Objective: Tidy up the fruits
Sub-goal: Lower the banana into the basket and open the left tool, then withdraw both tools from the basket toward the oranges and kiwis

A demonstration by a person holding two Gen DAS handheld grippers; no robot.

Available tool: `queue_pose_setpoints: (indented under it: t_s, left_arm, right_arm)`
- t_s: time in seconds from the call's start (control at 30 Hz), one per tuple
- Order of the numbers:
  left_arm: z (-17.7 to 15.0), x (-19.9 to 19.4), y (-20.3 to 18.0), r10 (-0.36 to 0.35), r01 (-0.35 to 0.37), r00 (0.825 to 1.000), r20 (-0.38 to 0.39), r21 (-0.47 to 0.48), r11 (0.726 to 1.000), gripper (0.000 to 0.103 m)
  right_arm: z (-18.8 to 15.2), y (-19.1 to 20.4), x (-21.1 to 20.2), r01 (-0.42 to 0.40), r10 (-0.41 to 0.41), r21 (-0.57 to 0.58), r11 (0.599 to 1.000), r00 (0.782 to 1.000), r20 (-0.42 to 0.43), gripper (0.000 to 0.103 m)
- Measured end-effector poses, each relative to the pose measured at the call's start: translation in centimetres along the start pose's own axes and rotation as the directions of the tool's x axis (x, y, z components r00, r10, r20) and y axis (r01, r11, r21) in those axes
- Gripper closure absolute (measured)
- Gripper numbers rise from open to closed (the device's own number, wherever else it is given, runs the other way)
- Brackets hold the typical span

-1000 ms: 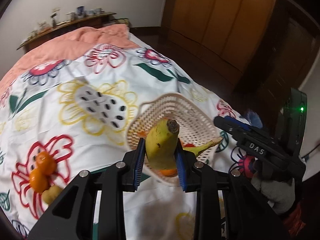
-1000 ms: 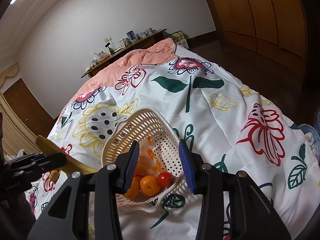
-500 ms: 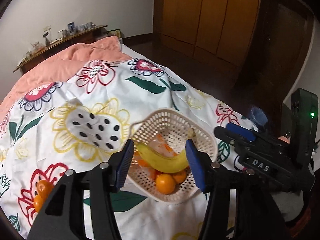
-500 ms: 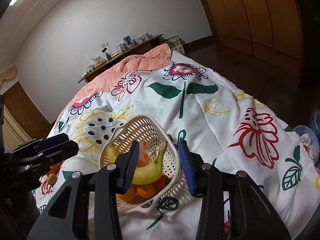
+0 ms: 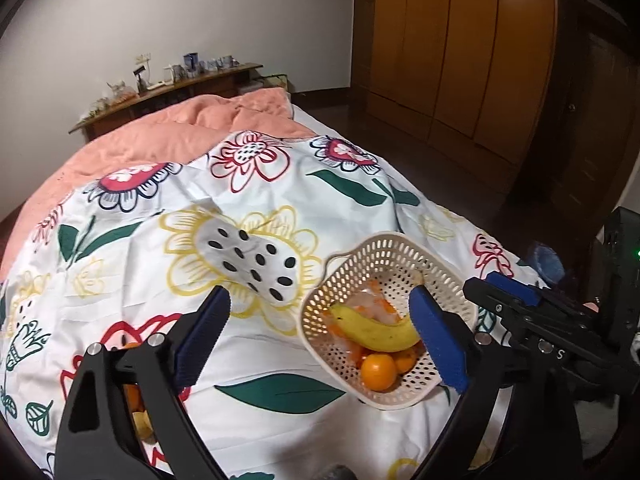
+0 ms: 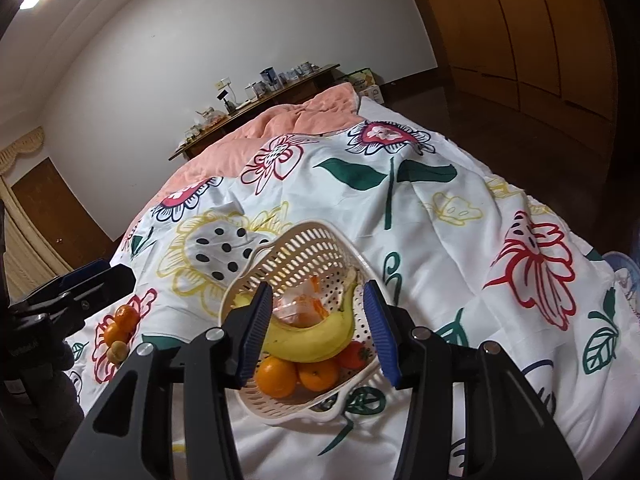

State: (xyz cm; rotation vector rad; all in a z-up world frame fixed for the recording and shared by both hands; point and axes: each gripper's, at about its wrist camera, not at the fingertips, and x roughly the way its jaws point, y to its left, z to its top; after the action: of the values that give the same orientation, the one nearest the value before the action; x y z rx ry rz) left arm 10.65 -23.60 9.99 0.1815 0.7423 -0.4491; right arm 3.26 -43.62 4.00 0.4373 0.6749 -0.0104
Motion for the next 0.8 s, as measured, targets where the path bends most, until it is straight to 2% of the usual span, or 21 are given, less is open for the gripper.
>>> queue_pose_setpoints:
  t_s: [0.17,0.43,0.63,0.7,0.8]
  left_arm:
    - [-0.3,-0.7,-0.1,0.042,-0.043,0.999,0.023,0.023,0.999,0.009]
    - [-0.8,-1.5,0.5,0.059,-0.06,0.997,0.04,0.017,0.998,0.004]
    - [-1.2,-1.7,1.0,0.08,-0.08,0.996,0.048,0.005,0.997,0.003]
    - [-1.4,-1.9,1.1,0.092,-0.093,0.994,0.056,0.008,0.996,0.003]
    - [-1.5,-2.5,1.5,0.103,-0.104,0.992,0.071,0.003,0.995,0.003]
  right_arm:
    - [-0.1,0.9,-0.1,-0.015,0.015,-0.019,1.0,1.0,-0.001,0.055]
    - [-0.1,1.7,-0.5,-0.025,0.025,-0.033,0.999,1.0,0.005,0.045]
    - [-0.2,2.5,-0.6,-0.045,0.045,-0.045,0.998,0.999,0.002,0.043]
    - [-0.3,2.7,-0.6,-0.056,0.056,-0.045,0.997,0.998,-0.002,0.036]
    - [-0.3,3.1,-0.8,-0.067,0.067,-0.048,0.997,0.998,-0.002,0.033]
